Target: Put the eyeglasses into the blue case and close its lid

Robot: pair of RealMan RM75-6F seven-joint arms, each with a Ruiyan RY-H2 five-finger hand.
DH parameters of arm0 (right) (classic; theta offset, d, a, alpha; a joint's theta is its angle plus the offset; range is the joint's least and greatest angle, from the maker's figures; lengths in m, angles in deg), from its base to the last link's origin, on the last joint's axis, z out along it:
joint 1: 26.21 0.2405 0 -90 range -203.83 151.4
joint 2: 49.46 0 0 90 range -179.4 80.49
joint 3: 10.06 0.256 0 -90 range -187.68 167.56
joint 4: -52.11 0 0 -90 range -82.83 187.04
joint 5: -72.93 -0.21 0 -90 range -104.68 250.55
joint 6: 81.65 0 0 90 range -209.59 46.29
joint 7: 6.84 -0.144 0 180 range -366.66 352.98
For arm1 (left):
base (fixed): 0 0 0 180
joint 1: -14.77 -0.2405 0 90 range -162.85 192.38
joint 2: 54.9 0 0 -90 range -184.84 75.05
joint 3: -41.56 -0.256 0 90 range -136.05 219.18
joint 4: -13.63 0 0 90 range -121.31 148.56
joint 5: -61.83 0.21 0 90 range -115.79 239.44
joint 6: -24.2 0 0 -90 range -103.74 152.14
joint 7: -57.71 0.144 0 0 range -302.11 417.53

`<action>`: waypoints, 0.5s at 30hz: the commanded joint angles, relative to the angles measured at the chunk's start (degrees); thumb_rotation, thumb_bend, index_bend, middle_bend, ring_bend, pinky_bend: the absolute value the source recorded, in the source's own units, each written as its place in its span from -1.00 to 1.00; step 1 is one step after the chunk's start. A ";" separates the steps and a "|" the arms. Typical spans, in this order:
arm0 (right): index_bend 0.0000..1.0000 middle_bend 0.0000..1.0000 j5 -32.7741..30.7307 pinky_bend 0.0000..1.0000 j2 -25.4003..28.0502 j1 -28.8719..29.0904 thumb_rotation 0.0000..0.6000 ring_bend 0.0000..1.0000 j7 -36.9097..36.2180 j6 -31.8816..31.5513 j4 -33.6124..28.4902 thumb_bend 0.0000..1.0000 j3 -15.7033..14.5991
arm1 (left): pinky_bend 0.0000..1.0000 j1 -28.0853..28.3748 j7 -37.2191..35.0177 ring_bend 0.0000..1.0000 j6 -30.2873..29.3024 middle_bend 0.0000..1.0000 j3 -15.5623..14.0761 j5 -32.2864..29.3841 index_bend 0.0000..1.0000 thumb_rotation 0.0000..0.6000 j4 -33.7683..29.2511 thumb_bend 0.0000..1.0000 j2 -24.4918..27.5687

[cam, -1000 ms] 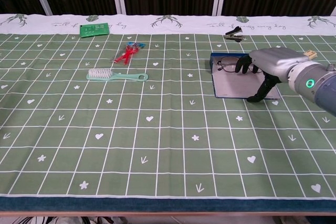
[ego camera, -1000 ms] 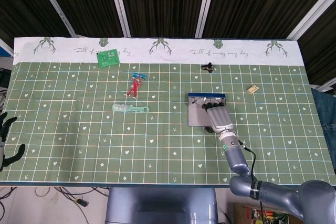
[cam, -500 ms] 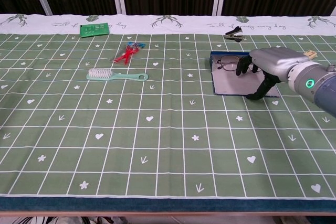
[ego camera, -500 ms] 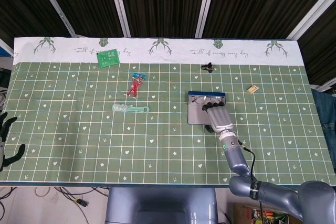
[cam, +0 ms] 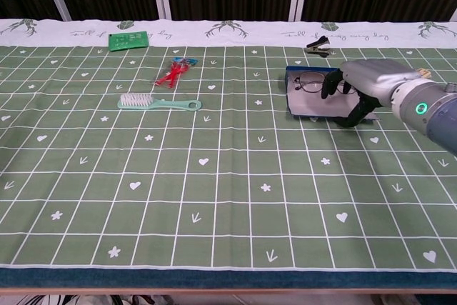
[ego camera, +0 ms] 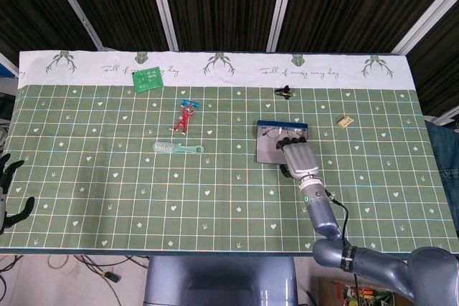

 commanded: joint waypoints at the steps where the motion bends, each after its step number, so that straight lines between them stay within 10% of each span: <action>1: -0.29 -0.42 0.08 -0.51 -0.05 0.28 1.00 -0.41 -0.15 -0.09 0.42 -0.17 0.46 | -1.00 -0.02 -0.04 -1.00 -0.03 -1.00 0.00 0.02 -0.72 1.00 0.02 -0.29 0.02; 15: -0.26 -0.42 0.22 -0.52 -1.55 3.17 1.00 -0.41 -3.16 2.09 7.40 -0.14 3.78 | -1.00 -0.05 -0.21 -1.00 -0.11 -1.00 0.07 -0.04 -0.71 1.00 0.00 -0.29 0.07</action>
